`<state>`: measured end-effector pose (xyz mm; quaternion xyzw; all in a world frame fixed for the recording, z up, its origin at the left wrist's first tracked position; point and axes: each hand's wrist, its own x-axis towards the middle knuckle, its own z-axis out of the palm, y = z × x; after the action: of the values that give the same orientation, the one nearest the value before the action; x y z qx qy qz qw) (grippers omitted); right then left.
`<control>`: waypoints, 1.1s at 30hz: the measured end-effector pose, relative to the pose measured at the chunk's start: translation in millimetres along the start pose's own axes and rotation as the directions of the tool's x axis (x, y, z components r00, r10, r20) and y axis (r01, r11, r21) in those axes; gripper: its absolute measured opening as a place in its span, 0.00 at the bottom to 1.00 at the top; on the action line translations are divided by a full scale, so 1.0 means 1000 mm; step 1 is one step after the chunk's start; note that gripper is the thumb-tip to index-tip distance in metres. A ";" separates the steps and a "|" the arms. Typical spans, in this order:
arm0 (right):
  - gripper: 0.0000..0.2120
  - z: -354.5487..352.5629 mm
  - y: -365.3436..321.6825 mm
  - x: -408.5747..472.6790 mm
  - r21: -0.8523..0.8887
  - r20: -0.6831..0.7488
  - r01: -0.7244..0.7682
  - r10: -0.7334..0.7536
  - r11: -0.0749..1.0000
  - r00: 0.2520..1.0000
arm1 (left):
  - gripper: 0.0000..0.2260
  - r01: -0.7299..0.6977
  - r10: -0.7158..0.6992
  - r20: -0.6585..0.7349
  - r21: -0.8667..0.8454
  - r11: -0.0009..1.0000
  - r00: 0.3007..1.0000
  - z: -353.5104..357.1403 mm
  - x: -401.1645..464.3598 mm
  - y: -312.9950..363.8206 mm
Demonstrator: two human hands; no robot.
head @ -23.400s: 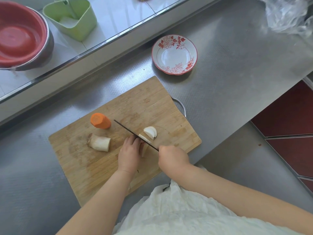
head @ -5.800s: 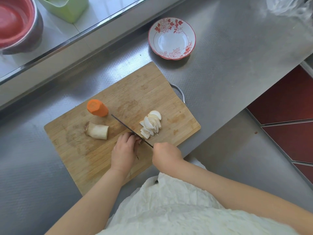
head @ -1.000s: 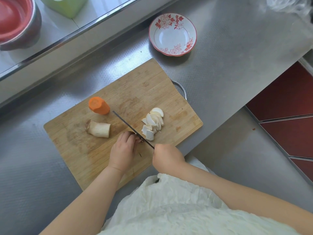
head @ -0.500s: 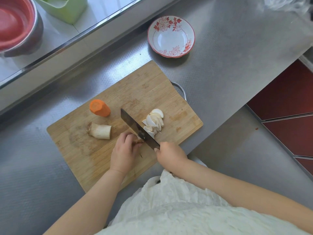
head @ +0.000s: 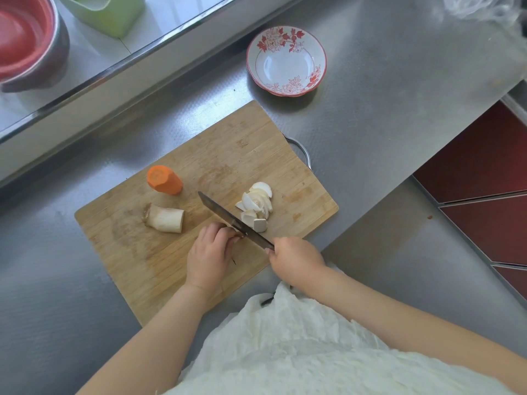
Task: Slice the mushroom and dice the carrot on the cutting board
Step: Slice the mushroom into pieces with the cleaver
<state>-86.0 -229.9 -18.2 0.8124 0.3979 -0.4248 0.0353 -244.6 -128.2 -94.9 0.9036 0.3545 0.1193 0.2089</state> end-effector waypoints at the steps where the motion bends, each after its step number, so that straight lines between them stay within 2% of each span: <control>1: 0.11 0.000 0.000 0.000 0.000 0.005 -0.002 0.002 1.000 1.000 | 0.12 -0.008 0.008 0.003 0.000 1.000 1.000 0.001 0.000 0.000; 6: 0.11 -0.002 -0.001 -0.001 0.004 0.015 0.003 -0.003 1.000 1.000 | 0.15 0.023 -0.022 0.007 -0.023 0.999 1.000 0.001 0.002 0.002; 18: 0.12 -0.012 -0.007 -0.014 -0.030 -0.032 0.080 -0.081 0.996 0.996 | 0.13 -0.056 0.056 0.019 -0.006 0.998 0.998 0.002 0.004 -0.009; 29: 0.11 -0.007 -0.018 -0.006 -0.065 -0.018 0.023 -0.025 0.998 1.000 | 0.12 -0.058 0.057 0.042 0.009 0.998 0.997 0.003 0.005 -0.011; 33: 0.07 -0.007 -0.024 -0.003 -0.051 0.002 0.008 -0.008 0.999 1.000 | 0.14 -0.060 0.059 0.034 0.022 0.998 0.998 0.003 0.005 -0.011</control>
<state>-98.2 -213.0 -4.5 0.8093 0.4120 -0.4152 0.0546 -246.5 -118.0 -102.4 0.9179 0.3254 0.1064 0.2006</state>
